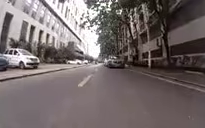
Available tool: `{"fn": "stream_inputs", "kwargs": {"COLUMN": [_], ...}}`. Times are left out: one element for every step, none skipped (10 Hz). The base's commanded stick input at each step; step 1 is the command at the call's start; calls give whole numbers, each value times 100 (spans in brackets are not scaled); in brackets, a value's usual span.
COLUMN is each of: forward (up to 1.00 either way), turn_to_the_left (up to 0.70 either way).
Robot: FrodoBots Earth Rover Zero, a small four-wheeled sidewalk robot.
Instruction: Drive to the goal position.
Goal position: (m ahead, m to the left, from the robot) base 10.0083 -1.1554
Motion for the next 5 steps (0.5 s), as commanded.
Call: {"fn": "stream_inputs", "kwargs": {"forward": [70,70,70,70,70], "turn_to_the_left": [0,0,0,0,0]}}
